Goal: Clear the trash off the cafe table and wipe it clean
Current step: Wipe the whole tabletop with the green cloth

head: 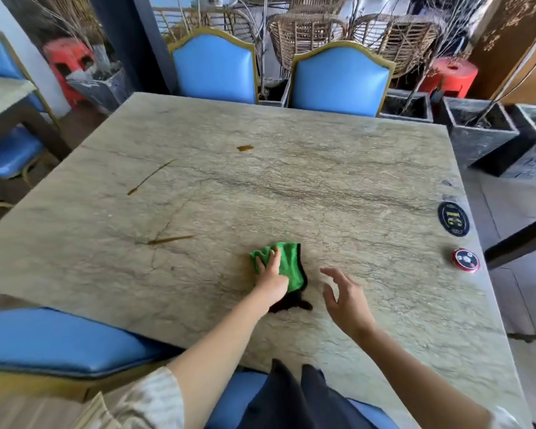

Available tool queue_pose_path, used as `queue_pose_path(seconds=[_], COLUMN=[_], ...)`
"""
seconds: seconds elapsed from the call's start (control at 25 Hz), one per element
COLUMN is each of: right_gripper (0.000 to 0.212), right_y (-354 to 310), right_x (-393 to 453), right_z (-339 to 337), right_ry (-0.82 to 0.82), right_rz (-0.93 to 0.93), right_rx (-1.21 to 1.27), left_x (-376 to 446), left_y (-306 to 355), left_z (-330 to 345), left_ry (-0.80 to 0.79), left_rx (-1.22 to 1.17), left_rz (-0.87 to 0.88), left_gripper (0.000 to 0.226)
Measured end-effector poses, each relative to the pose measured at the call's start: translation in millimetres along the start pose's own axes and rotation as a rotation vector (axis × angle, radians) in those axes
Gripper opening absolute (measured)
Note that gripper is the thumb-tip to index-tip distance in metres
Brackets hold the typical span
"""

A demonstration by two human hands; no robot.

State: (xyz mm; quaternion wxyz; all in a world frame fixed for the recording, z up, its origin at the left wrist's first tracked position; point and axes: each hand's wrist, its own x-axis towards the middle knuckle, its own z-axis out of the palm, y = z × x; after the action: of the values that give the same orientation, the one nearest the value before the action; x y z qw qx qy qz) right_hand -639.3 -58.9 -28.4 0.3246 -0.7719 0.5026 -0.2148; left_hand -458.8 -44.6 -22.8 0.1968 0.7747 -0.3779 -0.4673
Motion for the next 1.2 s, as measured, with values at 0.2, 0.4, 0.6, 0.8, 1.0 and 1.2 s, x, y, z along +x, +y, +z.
queue_pose_path(seconds=[0.2, 0.4, 0.6, 0.8, 1.0, 1.2], right_gripper=[0.044, 0.074, 0.099, 0.069, 0.043, 0.027], right_y=[-32, -60, -72, -93, -156, -235], right_x=[13, 39, 48, 47, 30, 68], right_z=[9, 47, 97, 139, 223, 296], right_ry=[-0.227, -0.292, -0.200, 0.007, 0.053, 0.041], right_rz=[-0.073, -0.026, 0.107, 0.230, 0.020, 0.006], right_rx=[-0.122, -0.233, -0.497, -0.541, -0.383, -0.232], left_x=[-49, -46, -42, -33, -21, 5], left_y=[-24, -80, -142, -225, -285, -305], left_z=[-51, -130, -215, -315, -381, -392], left_ry=[0.085, 0.193, 0.022, 0.058, 0.157, 0.216], left_rx=[-0.534, -0.088, 0.587, 0.767, 0.776, 0.710], left_rz=[0.066, 0.057, 0.165, 0.041, -0.047, -0.072], left_gripper=[0.058, 0.046, 0.068, 0.079, 0.078, 0.071])
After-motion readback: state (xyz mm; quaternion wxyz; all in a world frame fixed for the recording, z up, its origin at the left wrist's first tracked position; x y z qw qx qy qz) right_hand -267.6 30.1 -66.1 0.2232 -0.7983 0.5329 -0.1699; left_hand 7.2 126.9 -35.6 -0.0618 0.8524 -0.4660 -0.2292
